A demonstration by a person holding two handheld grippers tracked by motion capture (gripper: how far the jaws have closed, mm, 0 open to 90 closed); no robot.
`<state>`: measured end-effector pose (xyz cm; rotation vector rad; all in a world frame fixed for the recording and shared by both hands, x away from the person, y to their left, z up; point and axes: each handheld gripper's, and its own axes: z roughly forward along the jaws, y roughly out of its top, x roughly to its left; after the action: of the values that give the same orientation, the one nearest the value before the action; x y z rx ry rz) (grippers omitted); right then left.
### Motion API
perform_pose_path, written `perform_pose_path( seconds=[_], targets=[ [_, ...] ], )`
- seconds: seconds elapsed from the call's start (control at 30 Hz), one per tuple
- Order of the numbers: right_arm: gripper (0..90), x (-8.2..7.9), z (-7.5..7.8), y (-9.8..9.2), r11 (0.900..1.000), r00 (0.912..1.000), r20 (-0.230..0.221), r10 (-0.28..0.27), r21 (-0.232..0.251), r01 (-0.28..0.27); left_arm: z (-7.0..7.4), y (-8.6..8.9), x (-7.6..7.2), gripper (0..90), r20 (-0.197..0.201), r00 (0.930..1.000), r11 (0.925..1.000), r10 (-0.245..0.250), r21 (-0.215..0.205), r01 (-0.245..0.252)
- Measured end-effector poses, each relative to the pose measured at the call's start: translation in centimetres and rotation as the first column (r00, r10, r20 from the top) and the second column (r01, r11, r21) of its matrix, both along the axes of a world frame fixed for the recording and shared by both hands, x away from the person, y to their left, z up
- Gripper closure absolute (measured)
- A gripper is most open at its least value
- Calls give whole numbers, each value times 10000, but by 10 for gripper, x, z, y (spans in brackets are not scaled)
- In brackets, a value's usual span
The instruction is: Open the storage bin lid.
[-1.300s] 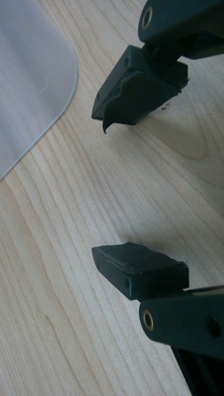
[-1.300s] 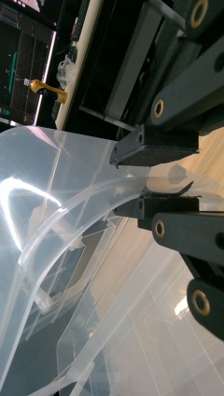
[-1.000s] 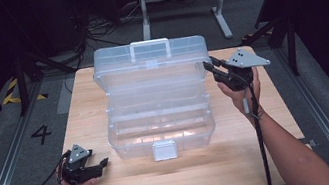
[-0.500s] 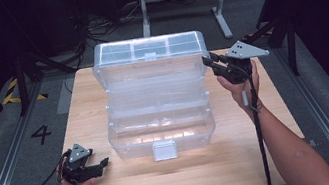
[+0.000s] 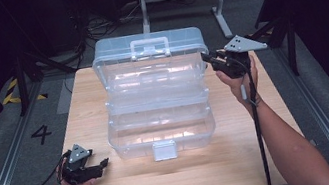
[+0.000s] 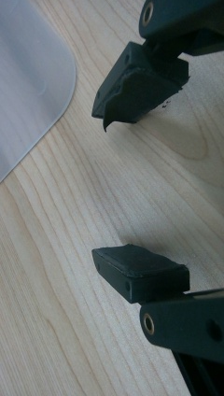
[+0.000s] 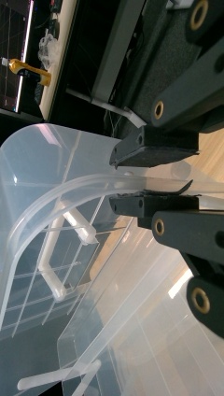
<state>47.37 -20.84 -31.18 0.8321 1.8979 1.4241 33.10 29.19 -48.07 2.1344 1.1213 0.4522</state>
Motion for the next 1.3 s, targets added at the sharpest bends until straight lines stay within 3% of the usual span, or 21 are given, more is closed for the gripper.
perform_pose_path(
  seconds=[0.77, 1.3],
  targets=[
    [754, 18, 5, -2, 9997, 9986, -465, 234, 51, -232, 0, 0, 0, 279, -44, 10000, 10000, -35, 3, 35],
    [756, 33, 6, 0, 10000, 9979, -639, 49, -19, -50, 0, 0, 0, 279, -50, 10000, 10000, -16, -20, 16]
  ],
)
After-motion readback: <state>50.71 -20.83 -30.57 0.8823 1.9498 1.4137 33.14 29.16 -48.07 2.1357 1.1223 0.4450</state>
